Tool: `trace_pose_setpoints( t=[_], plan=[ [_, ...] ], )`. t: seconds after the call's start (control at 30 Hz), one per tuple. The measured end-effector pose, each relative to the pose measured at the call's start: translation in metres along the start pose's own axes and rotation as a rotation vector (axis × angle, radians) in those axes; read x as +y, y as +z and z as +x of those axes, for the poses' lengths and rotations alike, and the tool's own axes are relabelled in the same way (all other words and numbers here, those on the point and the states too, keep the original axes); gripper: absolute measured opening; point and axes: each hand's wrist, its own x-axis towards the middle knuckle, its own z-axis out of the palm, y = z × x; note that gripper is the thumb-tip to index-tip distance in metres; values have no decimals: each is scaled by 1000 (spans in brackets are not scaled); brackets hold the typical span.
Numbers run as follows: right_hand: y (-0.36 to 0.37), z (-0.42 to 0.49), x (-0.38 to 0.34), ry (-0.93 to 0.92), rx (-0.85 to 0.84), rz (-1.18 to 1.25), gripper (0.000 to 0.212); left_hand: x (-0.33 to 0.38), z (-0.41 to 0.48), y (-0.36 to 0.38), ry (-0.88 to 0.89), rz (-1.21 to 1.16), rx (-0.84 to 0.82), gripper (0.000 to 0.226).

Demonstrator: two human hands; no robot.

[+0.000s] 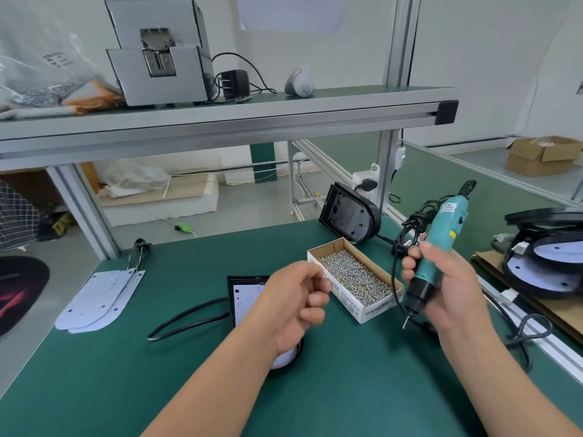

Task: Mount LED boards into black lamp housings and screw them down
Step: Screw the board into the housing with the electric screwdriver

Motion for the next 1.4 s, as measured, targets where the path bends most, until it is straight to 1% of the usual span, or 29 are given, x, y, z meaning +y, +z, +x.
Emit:
trace_pose_setpoints(
  t=[0.13,0.3,0.43,0.6,0.67,0.77,1.0,1.17,1.4],
  plan=[
    [11,-6,9,13,-45,-34,24,3,-16,-26,-17,-87,4,9],
    [31,-13,19,84,-91,21,24,8,-26,-58,16,-94,31,9],
    [64,-17,26,81,-126,123,26,6,-31,-78,32,-46,48,10],
    [113,-18,37,35,-140,273,16,-1,-37,-86,115,90,-1,8],
    [131,-17,42,21,-112,321,12,-2,-39,-87,125,128,-37,9],
    [147,-15,53,17,-59,373,11,-4,-40,-89,137,226,-36,15],
    [138,-23,76,35,-3,372,21,-12,-41,-87,196,576,-63,15],
    [130,-26,77,44,-42,367,20,-19,-39,-84,227,655,-3,11],
    [129,-27,75,16,-76,352,23,-22,-39,-84,286,771,19,9]
  ],
)
